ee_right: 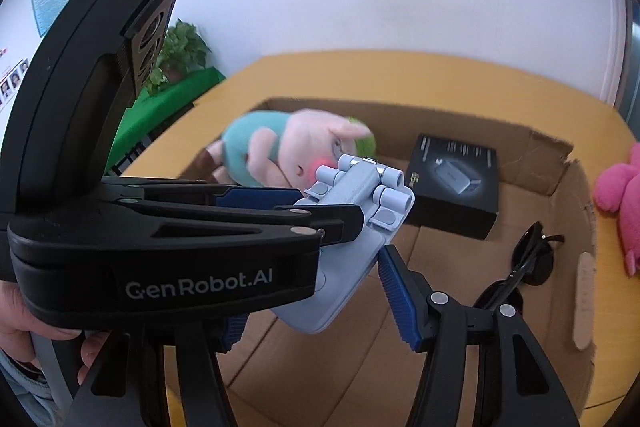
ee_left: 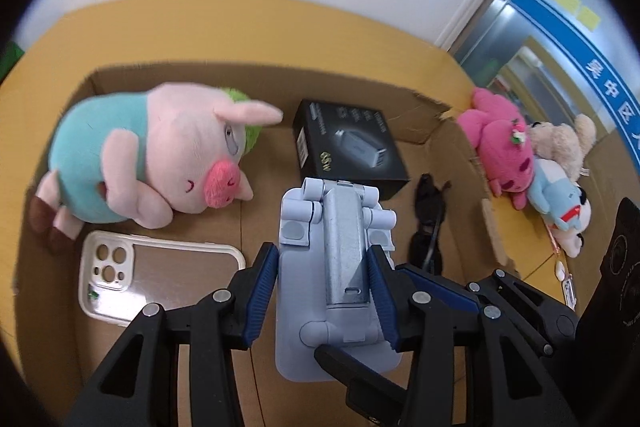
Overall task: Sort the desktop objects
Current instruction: 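Lower the phone stand into the box and open the right tool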
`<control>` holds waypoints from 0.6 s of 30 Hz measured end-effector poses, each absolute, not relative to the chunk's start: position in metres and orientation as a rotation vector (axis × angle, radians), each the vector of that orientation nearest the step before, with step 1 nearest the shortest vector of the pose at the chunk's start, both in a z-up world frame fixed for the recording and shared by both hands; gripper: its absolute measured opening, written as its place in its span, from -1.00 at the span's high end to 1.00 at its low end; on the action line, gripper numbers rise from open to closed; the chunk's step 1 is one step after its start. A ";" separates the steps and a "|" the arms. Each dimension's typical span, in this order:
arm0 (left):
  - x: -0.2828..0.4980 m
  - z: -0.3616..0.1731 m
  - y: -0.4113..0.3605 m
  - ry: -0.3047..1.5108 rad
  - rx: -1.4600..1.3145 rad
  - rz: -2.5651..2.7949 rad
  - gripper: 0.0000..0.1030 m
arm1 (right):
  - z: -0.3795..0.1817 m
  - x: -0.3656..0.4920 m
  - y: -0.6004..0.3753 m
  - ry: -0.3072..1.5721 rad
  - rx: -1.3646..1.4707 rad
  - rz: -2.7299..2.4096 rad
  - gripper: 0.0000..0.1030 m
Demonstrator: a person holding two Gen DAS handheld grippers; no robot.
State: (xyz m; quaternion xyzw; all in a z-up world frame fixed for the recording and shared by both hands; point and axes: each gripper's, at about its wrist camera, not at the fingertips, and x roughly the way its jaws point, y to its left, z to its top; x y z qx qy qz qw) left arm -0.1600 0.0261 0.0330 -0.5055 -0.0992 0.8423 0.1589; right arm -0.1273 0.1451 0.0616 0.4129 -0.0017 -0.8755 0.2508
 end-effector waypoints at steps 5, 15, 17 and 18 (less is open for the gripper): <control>-0.175 -0.001 0.028 -0.326 -1.593 2.322 0.14 | 0.031 -0.155 0.145 -0.051 1.308 -2.311 -0.04; -0.174 -0.028 0.034 -0.350 -1.746 2.215 0.13 | -0.009 -0.174 0.145 -0.095 1.605 -2.163 0.22; -0.172 -0.025 0.034 -0.349 -1.739 2.224 0.13 | -0.009 -0.171 0.146 -0.102 1.607 -2.170 0.22; -0.171 -0.020 0.033 -0.348 -1.715 2.243 0.13 | -0.007 -0.169 0.146 -0.093 1.597 -2.179 0.22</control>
